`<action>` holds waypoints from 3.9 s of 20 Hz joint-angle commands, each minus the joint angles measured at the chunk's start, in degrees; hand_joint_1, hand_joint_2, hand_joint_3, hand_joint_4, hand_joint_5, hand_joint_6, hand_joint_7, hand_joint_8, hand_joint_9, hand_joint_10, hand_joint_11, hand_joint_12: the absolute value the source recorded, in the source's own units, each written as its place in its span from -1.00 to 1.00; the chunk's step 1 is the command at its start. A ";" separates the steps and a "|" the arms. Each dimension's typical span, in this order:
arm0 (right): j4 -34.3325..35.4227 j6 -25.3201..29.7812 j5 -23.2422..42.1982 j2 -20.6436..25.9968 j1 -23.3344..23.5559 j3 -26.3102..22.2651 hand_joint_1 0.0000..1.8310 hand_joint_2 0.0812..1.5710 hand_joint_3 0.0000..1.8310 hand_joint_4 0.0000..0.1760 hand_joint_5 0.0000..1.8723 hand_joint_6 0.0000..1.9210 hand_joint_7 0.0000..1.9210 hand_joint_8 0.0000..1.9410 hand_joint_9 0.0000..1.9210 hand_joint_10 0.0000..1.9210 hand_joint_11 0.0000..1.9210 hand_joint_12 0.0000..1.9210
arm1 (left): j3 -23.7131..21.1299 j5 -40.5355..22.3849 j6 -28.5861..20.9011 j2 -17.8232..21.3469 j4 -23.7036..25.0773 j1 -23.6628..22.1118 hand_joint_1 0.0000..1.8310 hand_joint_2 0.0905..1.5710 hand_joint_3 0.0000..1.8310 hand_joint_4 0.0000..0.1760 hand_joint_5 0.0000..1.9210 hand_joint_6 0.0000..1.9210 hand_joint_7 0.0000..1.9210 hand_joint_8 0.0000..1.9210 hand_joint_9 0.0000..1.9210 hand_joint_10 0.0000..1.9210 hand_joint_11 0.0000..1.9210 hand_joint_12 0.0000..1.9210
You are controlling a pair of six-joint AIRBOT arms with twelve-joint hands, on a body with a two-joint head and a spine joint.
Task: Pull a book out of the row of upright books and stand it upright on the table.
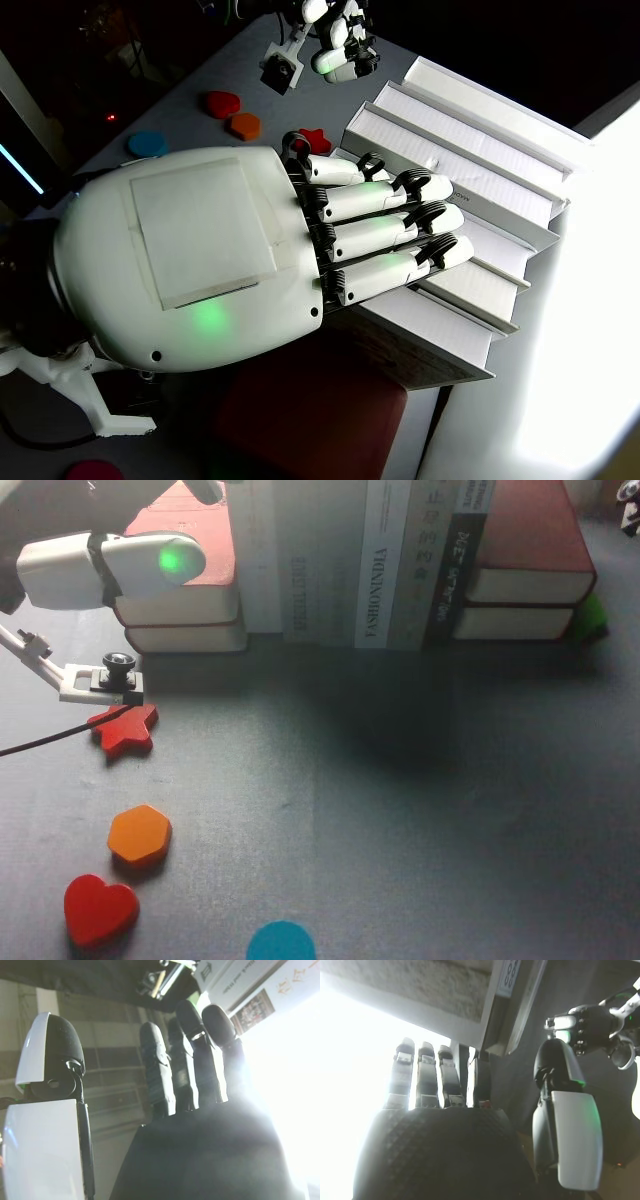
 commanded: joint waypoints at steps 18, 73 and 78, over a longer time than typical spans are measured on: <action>0.10 -2.48 11.90 15.39 -3.85 -21.27 -1.00 0.47 -0.98 -0.21 -0.70 -1.00 -1.00 -1.00 -1.00 -1.00 -1.00 -1.00 | -1.79 -7.79 -0.52 0.39 -7.65 5.01 0.06 0.26 -1.00 -0.77 -0.42 -1.00 -0.55 -1.00 -0.71 -0.15 -0.95 0.80; 18.59 -10.00 23.64 23.75 -16.95 -29.46 -0.40 0.35 -1.00 -0.13 -0.77 -1.00 -0.88 -1.00 -0.83 -0.98 -1.00 0.37 | -3.39 -9.76 -0.52 0.24 -11.16 8.88 0.03 0.32 -1.00 -0.83 -0.49 -1.00 -0.52 -1.00 -0.68 -0.24 -0.93 0.73; 17.16 -10.04 23.62 24.15 -13.78 -29.35 -0.46 0.36 -0.99 -0.03 -0.79 -0.99 -0.90 -1.00 -0.84 -0.98 -1.00 0.58 | -3.47 -9.70 -0.52 0.25 -11.16 9.09 0.10 0.28 -1.00 -0.83 -0.44 -0.99 -0.49 -0.98 -0.76 -0.03 -0.95 0.85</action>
